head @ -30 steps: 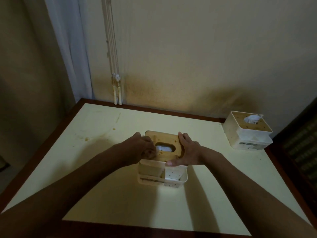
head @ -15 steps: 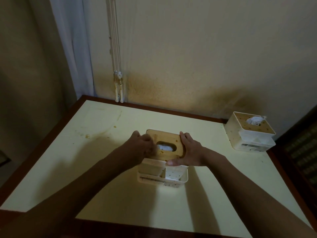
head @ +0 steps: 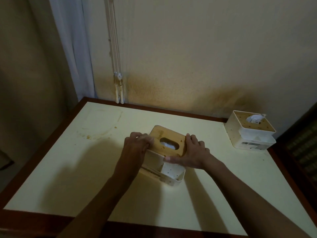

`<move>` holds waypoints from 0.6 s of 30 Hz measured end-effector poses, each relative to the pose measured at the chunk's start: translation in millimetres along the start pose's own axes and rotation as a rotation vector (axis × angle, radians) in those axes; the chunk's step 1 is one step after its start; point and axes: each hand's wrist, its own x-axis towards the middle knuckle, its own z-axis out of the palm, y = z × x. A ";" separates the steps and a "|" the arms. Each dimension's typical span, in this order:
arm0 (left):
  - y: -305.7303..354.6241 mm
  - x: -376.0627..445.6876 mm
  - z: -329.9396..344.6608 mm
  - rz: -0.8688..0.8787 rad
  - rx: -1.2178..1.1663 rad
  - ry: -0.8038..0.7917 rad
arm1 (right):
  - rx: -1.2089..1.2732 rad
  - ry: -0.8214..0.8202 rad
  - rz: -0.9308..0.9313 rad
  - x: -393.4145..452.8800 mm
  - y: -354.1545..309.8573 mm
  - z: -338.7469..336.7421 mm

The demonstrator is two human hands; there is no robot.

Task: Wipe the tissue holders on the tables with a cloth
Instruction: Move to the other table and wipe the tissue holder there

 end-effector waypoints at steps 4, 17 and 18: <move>-4.4 36.7 0.4 0.187 0.108 -0.038 | 0.029 -0.042 0.042 -18.3 12.9 -9.2; -32.0 97.6 25.1 0.229 0.214 -0.335 | 0.172 -0.106 -0.320 -5.6 51.0 -24.3; -32.8 96.3 25.3 0.241 0.225 -0.332 | 0.167 -0.105 -0.312 -2.7 51.9 -21.8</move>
